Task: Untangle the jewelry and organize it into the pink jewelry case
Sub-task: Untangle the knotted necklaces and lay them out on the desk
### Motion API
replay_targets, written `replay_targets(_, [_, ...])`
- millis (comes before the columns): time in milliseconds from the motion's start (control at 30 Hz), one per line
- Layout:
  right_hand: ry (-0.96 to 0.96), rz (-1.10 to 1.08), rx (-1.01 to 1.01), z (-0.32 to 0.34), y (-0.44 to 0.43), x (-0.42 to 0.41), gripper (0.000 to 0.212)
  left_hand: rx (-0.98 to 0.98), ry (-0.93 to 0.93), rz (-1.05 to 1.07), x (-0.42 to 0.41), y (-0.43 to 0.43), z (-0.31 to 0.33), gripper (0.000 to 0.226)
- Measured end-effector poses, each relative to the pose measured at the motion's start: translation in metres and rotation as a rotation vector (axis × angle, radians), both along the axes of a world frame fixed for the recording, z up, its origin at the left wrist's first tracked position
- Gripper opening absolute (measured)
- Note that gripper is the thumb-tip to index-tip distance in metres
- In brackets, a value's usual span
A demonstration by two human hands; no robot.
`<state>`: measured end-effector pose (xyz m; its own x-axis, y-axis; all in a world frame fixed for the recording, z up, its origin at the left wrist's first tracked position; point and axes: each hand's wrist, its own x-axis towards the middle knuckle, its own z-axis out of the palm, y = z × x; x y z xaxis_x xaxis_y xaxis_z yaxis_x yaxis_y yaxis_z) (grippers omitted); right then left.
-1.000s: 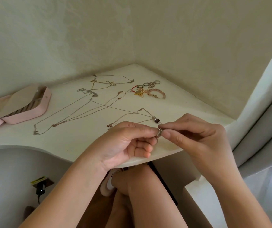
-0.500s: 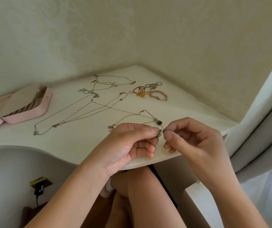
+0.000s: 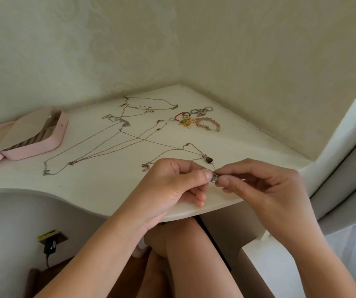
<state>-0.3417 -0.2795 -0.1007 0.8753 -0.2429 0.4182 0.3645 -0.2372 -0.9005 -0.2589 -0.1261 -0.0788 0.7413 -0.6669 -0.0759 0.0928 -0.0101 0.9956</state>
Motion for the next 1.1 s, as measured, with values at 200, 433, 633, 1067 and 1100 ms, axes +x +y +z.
replay_targets(200, [-0.067,0.026,-0.302,0.002,-0.014,0.002,0.011,0.1,0.036,-0.074,0.004,0.0,0.006,0.018])
replay_targets(433, [-0.232,-0.011,-0.756,0.011,-0.025,0.008,0.017,0.231,0.151,-0.091,0.013,-0.008,0.012,0.024])
replay_targets(633, [-0.262,-0.006,-0.976,0.019,-0.03,0.017,0.012,0.224,0.186,-0.098,0.022,-0.012,0.015,0.014])
replay_targets(1067, [0.302,0.447,-0.008,0.013,-0.039,0.027,0.028,0.007,-0.271,-0.1,0.014,-0.002,-0.002,0.009])
replay_targets(1100, [0.323,0.522,0.015,0.013,-0.042,0.028,0.023,0.011,-0.275,-0.129,0.013,-0.002,-0.002,0.008])
